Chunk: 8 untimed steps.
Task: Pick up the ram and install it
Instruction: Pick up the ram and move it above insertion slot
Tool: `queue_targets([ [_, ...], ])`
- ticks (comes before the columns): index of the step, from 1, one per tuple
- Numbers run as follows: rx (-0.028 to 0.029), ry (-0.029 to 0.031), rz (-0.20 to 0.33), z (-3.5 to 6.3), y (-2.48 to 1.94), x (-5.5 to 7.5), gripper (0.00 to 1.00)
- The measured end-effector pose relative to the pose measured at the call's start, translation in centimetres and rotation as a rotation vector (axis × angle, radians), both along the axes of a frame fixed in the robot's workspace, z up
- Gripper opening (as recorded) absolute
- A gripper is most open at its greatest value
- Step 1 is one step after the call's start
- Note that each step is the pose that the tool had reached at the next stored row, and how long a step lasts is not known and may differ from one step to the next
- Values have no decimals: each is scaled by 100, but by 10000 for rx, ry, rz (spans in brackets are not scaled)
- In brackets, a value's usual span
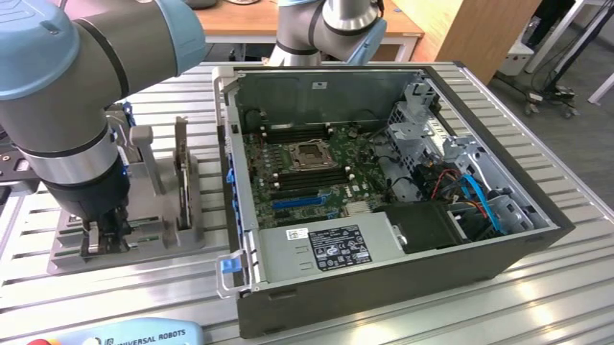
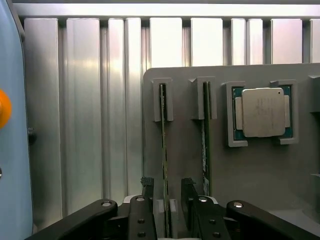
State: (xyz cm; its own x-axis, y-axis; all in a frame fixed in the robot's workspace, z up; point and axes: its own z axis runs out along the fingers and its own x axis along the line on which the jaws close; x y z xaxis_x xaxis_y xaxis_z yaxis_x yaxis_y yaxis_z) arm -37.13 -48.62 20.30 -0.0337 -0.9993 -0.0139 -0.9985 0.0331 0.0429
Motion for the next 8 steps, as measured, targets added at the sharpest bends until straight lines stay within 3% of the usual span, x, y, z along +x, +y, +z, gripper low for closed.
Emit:
queue_targets([
  [8,0,0,205,-13,0,0,36],
])
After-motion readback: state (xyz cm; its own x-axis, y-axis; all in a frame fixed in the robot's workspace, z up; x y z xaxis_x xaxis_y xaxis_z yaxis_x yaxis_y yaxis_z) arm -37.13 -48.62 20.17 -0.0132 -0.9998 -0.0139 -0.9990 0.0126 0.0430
